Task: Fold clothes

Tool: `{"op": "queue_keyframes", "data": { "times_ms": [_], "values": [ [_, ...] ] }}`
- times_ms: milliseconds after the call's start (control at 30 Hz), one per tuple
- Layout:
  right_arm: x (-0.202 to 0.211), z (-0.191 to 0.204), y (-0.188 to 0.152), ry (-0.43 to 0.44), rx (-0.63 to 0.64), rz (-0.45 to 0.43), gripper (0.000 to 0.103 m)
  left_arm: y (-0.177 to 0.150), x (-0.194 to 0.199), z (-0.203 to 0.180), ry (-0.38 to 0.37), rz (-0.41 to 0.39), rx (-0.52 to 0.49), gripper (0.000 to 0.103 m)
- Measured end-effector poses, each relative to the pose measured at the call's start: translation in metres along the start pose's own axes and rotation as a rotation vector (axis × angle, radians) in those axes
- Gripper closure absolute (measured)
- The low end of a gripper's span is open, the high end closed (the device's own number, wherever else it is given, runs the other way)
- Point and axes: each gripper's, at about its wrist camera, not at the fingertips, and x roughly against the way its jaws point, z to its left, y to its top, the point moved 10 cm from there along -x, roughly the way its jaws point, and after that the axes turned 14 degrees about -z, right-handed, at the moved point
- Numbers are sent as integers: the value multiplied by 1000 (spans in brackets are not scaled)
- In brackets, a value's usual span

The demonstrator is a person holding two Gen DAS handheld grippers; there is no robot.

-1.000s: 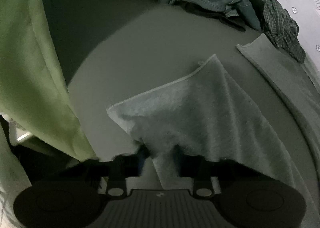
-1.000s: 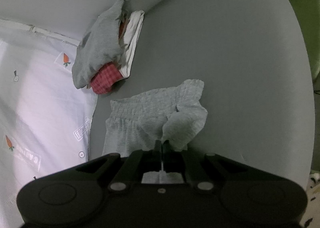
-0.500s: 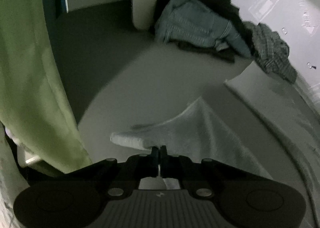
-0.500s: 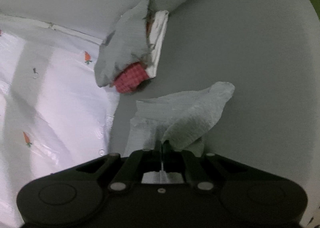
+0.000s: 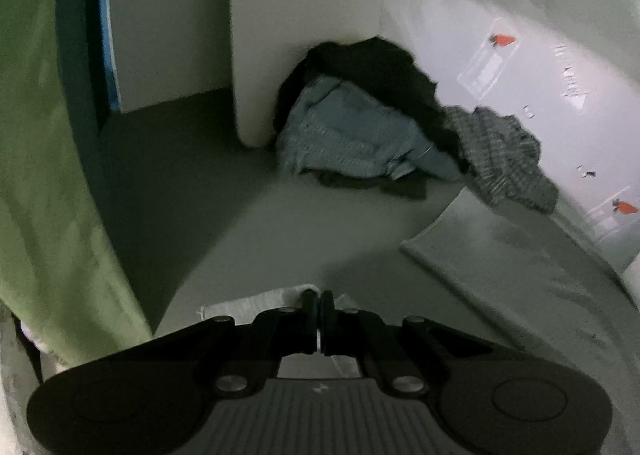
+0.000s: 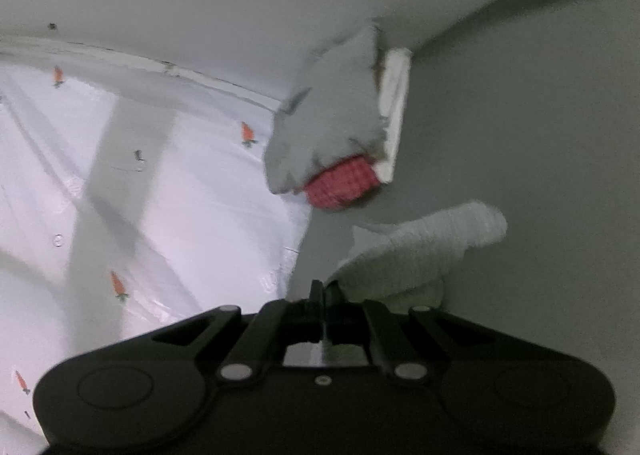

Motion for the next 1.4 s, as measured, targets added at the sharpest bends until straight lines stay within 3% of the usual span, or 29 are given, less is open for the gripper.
{"op": "queue_keyframes", "data": {
  "times_ms": [233, 700, 1000, 1133, 1400],
  "values": [
    [-15, 30, 18, 77, 48, -51, 102, 28, 8, -25, -37, -64, -3, 103],
    [-72, 36, -9, 40, 41, -59, 102, 40, -41, -85, -16, -71, -17, 103],
    [-147, 60, -39, 5, 67, -78, 102, 56, -111, -165, 8, -37, -48, 103],
    [-195, 67, -58, -33, 124, -60, 102, 61, -151, -213, 1, -21, -128, 103],
    [-293, 56, -95, -116, 165, -44, 102, 38, -248, -301, -29, 34, -222, 103]
  ]
}}
